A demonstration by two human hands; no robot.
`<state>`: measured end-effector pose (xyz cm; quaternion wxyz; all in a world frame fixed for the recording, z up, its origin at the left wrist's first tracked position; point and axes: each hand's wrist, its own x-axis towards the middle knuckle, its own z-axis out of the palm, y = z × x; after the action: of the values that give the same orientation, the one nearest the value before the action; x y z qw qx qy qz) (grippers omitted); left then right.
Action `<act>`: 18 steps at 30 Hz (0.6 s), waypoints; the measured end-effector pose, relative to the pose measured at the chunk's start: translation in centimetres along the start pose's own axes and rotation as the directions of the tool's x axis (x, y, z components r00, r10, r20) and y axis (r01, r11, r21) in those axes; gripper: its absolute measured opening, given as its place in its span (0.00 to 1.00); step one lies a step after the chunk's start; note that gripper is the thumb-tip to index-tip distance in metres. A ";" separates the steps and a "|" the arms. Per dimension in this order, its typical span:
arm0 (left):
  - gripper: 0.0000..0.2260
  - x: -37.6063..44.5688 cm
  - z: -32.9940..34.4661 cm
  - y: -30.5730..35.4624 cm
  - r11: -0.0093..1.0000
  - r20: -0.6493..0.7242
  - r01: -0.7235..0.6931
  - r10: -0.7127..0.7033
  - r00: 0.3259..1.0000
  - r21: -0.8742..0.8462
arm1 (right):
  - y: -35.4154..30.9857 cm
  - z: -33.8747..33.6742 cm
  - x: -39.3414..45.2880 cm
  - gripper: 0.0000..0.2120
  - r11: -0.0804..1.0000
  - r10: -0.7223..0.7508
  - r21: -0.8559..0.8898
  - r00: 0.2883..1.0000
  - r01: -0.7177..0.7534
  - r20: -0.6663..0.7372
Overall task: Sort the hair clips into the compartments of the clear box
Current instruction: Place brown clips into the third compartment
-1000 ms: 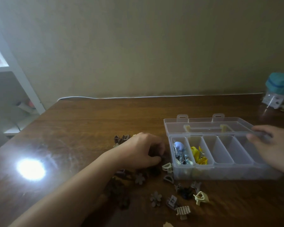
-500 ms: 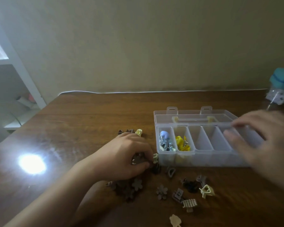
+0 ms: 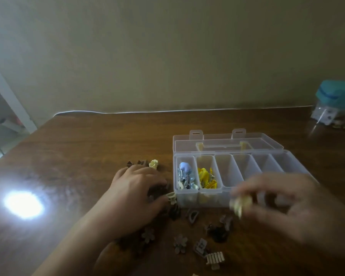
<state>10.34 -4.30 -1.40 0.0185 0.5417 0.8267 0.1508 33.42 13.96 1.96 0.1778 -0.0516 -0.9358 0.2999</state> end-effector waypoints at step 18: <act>0.09 -0.3 0.4 1.6 0.996 0.084 0.046 -0.040 0.996 -0.076 | 0.8 1.4 0.5 0.07 0.910 -0.228 -0.405 0.926 0.093 -0.300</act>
<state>12.00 -3.89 -1.43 0.0769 0.5283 0.8303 0.1602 32.44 13.96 0.63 0.3478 -0.0581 -0.9322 0.0816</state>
